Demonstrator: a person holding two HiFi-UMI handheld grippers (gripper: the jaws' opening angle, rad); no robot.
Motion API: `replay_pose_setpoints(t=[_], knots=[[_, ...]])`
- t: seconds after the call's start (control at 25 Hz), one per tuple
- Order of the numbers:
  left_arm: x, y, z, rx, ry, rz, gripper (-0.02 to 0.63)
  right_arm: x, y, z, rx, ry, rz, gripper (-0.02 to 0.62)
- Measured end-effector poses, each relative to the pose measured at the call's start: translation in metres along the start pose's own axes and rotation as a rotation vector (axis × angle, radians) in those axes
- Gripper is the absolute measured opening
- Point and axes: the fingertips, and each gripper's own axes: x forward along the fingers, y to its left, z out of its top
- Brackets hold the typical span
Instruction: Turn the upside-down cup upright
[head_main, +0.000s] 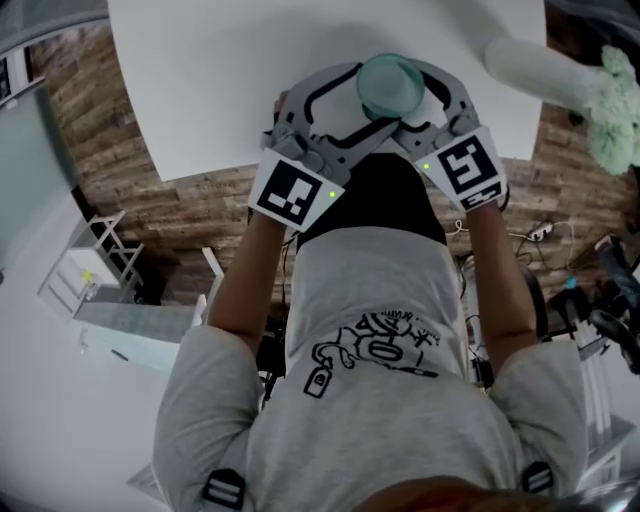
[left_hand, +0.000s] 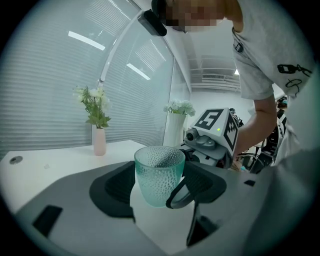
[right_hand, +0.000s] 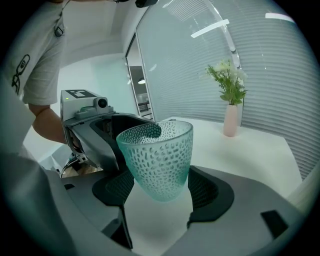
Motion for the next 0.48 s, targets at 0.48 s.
replay_pose_setpoints(t=[0.48], knots=[[0.01, 0.003, -0.029, -0.005, 0.024, 0.006, 0.308, 0.016, -0.007, -0.026, -0.01, 0.042, 0.004, 0.348]])
